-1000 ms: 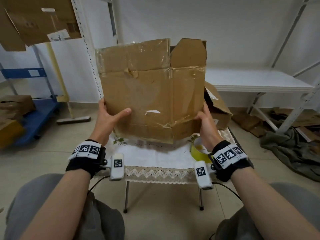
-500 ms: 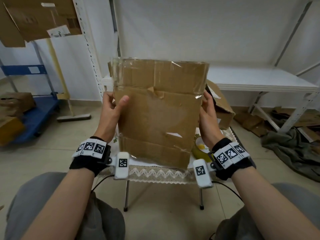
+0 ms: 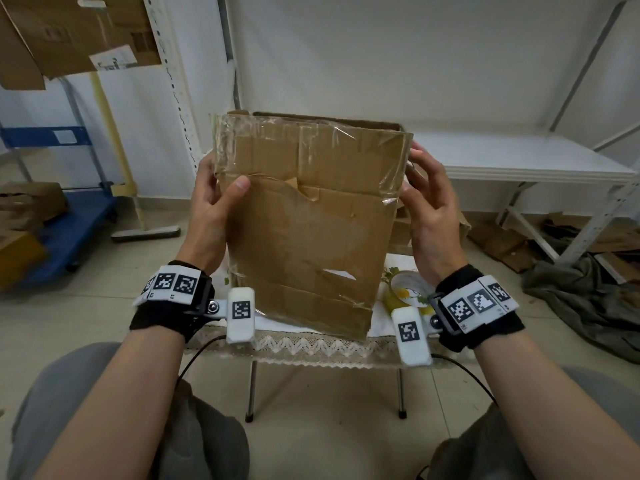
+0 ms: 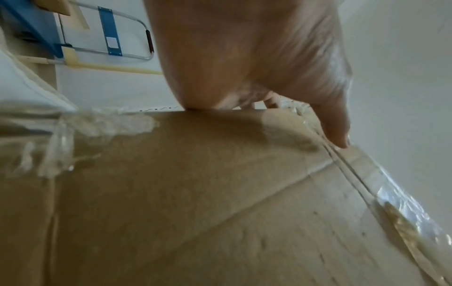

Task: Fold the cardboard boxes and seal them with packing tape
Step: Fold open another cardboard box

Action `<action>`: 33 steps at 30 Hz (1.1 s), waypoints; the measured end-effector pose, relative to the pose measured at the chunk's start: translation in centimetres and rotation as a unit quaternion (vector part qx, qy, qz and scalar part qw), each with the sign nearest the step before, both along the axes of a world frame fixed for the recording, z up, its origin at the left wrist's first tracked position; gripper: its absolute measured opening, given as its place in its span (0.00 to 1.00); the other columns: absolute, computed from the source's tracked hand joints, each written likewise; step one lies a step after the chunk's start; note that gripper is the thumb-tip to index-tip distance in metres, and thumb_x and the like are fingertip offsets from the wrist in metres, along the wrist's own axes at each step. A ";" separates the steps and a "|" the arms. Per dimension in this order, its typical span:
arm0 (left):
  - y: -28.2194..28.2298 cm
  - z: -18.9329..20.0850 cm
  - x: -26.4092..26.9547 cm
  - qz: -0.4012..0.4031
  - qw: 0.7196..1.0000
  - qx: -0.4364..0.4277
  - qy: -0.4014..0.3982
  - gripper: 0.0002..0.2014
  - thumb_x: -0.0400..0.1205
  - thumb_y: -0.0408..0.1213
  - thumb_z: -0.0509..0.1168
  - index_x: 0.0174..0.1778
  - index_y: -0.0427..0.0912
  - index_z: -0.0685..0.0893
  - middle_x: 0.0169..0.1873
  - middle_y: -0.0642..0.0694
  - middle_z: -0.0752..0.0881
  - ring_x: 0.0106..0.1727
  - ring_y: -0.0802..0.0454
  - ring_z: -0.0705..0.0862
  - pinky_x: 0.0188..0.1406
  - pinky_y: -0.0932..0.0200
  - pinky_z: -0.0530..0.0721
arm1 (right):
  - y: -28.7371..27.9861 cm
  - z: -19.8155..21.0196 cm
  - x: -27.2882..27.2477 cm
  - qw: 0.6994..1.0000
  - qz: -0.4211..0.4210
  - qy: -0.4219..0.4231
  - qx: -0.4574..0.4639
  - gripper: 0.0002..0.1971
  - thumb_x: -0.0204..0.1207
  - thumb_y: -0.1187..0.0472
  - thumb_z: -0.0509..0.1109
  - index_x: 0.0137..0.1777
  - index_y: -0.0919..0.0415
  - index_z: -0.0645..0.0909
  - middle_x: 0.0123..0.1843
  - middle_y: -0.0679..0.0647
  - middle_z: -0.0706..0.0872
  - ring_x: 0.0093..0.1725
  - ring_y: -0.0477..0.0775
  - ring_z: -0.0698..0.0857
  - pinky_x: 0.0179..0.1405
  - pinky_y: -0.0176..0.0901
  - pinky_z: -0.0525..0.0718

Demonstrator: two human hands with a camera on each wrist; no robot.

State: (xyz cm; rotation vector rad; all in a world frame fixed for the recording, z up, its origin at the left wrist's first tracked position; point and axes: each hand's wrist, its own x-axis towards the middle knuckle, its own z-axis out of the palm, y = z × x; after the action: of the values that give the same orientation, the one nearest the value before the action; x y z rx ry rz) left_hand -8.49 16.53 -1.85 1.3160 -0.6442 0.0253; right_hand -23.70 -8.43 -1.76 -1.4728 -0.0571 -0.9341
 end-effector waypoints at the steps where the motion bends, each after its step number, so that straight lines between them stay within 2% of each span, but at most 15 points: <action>1: 0.0 0.1 0.0 -0.004 1.000 0.002 -0.004 0.33 0.80 0.46 0.70 0.79 0.44 0.67 0.67 0.49 0.84 0.69 0.49 0.83 0.66 0.51 0.82 | 0.2 0.0 0.1 1.000 0.001 0.012 0.000 0.18 0.81 0.59 0.68 0.70 0.52 0.82 0.79 0.58 0.77 0.79 0.64 0.75 0.75 0.77 0.72; 3: -0.1 0.1 0.0 -0.011 1.000 0.012 -0.014 0.38 0.77 0.49 0.73 0.80 0.45 0.65 0.71 0.44 0.82 0.71 0.45 0.82 0.69 0.46 0.82 | 0.9 -0.2 0.4 0.999 0.013 0.042 -0.013 0.20 0.83 0.49 0.63 0.68 0.57 0.84 0.74 0.63 0.81 0.77 0.69 0.75 0.75 0.80 0.69; 5: -0.2 0.1 -0.1 -0.012 0.999 0.027 -0.025 0.40 0.76 0.50 0.74 0.81 0.50 0.64 0.72 0.44 0.81 0.71 0.45 0.82 0.68 0.44 0.82 | 1.5 -0.3 0.3 0.996 0.007 0.077 -0.032 0.33 0.82 0.35 0.60 0.72 0.63 0.81 0.74 0.64 0.81 0.77 0.69 0.76 0.76 0.78 0.70; 7: -0.1 0.1 0.0 -0.014 0.999 0.034 -0.037 0.38 0.76 0.51 0.74 0.81 0.51 0.66 0.72 0.43 0.80 0.72 0.44 0.81 0.69 0.43 0.82 | 1.8 -0.2 0.0 0.995 0.006 0.097 -0.016 0.38 0.78 0.27 0.59 0.74 0.58 0.80 0.72 0.61 0.83 0.75 0.64 0.79 0.75 0.74 0.74; 10: 0.0 0.3 0.1 -0.002 0.997 0.039 -0.064 0.29 0.81 0.52 0.70 0.75 0.44 0.72 0.68 0.44 0.82 0.69 0.46 0.82 0.70 0.43 0.80 | 1.5 -0.3 -0.3 0.989 0.034 0.131 0.054 0.54 0.60 0.15 0.64 0.77 0.55 0.78 0.69 0.58 0.87 0.70 0.59 0.85 0.69 0.64 0.83; 12: 0.0 0.6 0.1 0.005 0.997 0.037 -0.071 0.21 0.83 0.54 0.66 0.66 0.44 0.76 0.58 0.52 0.85 0.58 0.52 0.83 0.61 0.47 0.80 | 1.4 -0.3 -0.4 0.987 0.057 0.133 0.075 0.60 0.52 0.12 0.64 0.78 0.56 0.77 0.67 0.58 0.88 0.67 0.58 0.87 0.66 0.58 0.86; 14: -0.2 0.8 0.0 0.000 0.996 0.040 -0.075 0.18 0.83 0.55 0.65 0.63 0.50 0.77 0.57 0.53 0.85 0.58 0.53 0.83 0.61 0.47 0.80 | 1.4 -0.4 -0.2 0.987 0.063 0.136 0.065 0.58 0.56 0.13 0.63 0.78 0.54 0.77 0.69 0.58 0.87 0.70 0.58 0.85 0.70 0.62 0.83; 16: -0.5 0.9 -0.6 -0.001 0.997 0.053 -0.059 0.22 0.81 0.57 0.67 0.68 0.55 0.76 0.64 0.52 0.85 0.66 0.52 0.84 0.67 0.50 0.82 | 1.4 -0.3 0.0 0.989 0.039 0.141 0.037 0.55 0.61 0.13 0.59 0.80 0.52 0.76 0.73 0.57 0.84 0.75 0.57 0.81 0.77 0.66 0.75; 18: -0.9 1.1 -1.1 0.013 0.998 0.053 -0.036 0.22 0.81 0.58 0.67 0.68 0.53 0.78 0.63 0.51 0.87 0.65 0.54 0.85 0.66 0.54 0.85 | 1.3 -0.3 0.1 0.989 0.034 0.144 0.030 0.56 0.61 0.13 0.58 0.80 0.52 0.75 0.74 0.57 0.83 0.76 0.57 0.80 0.79 0.68 0.73; 20: -1.3 1.6 -1.4 0.017 0.999 0.028 -0.010 0.19 0.83 0.57 0.66 0.62 0.49 0.84 0.56 0.49 0.90 0.60 0.51 0.88 0.64 0.49 0.86 | 1.1 0.0 0.0 0.988 0.058 0.137 0.034 0.56 0.60 0.13 0.57 0.79 0.53 0.76 0.73 0.57 0.85 0.75 0.58 0.81 0.78 0.67 0.74; 22: -1.5 2.1 -1.3 0.019 1.000 0.013 0.009 0.18 0.83 0.54 0.65 0.60 0.44 0.87 0.53 0.47 0.92 0.56 0.50 0.90 0.58 0.51 0.88 | 1.1 0.3 -0.3 0.987 0.074 0.138 0.032 0.57 0.60 0.12 0.56 0.80 0.52 0.74 0.75 0.58 0.83 0.76 0.60 0.79 0.79 0.69 0.71; 24: -1.6 2.1 -0.9 0.024 0.999 0.005 0.021 0.14 0.86 0.46 0.65 0.59 0.41 0.87 0.48 0.50 0.92 0.50 0.54 0.90 0.47 0.61 0.87 | 1.0 0.3 -0.3 0.987 0.069 0.140 0.022 0.52 0.63 0.14 0.59 0.78 0.50 0.77 0.75 0.57 0.82 0.77 0.60 0.78 0.79 0.71 0.70; 27: -1.7 2.2 -0.3 0.023 0.999 0.012 0.026 0.16 0.84 0.44 0.68 0.64 0.39 0.84 0.52 0.51 0.90 0.51 0.57 0.88 0.46 0.63 0.84 | 1.1 0.8 -0.1 0.991 0.043 0.123 0.015 0.32 0.68 0.29 0.71 0.62 0.53 0.83 0.66 0.59 0.86 0.67 0.58 0.84 0.75 0.73 0.74; 29: -1.6 2.2 0.3 0.013 0.999 0.026 0.023 0.19 0.79 0.43 0.70 0.65 0.42 0.81 0.59 0.49 0.86 0.56 0.55 0.86 0.51 0.61 0.83 | 1.2 1.2 0.2 0.994 0.041 0.093 0.034 0.25 0.67 0.42 0.72 0.63 0.51 0.79 0.67 0.57 0.81 0.66 0.57 0.81 0.73 0.70 0.76; 33: -1.3 2.3 1.5 0.003 0.999 0.054 -0.008 0.34 0.75 0.38 0.71 0.78 0.55 0.70 0.76 0.52 0.75 0.75 0.54 0.76 0.72 0.59 0.77 | 1.2 1.5 0.9 0.999 0.007 0.050 0.015 0.39 0.67 0.58 0.67 0.82 0.46 0.63 0.84 0.46 0.67 0.84 0.49 0.65 0.84 0.55 0.64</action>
State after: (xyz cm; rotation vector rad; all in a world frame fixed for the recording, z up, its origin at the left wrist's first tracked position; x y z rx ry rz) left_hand -7.02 15.20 0.47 1.4229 -0.6626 0.0070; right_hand -22.76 -7.23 -0.29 -1.4881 0.0201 -0.8454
